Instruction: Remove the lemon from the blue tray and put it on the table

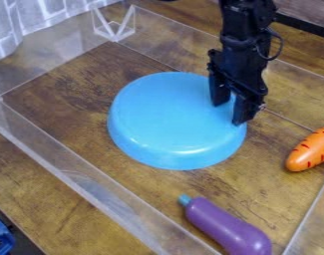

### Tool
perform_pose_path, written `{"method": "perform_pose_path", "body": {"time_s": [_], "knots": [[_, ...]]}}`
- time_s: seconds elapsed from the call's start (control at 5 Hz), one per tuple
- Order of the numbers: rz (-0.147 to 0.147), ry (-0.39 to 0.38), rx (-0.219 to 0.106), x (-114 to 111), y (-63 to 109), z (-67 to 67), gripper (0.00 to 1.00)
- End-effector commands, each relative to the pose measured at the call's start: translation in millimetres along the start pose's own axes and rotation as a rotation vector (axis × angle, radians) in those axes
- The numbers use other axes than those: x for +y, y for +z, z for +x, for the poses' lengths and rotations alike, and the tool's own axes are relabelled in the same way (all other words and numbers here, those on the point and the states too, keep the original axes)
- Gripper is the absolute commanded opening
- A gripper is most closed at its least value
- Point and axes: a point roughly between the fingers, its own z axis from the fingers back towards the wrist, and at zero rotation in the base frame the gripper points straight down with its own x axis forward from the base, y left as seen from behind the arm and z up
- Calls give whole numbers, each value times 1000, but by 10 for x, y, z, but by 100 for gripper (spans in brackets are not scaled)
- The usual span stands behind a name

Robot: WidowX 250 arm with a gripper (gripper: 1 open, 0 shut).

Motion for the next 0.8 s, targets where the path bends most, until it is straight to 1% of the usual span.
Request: {"method": "perform_pose_path", "body": {"time_s": [0.0, 0.6], "knots": [[-4, 29, 125, 128, -401, -319, 0], [2, 28, 135, 141, -380, -351, 0]]}}
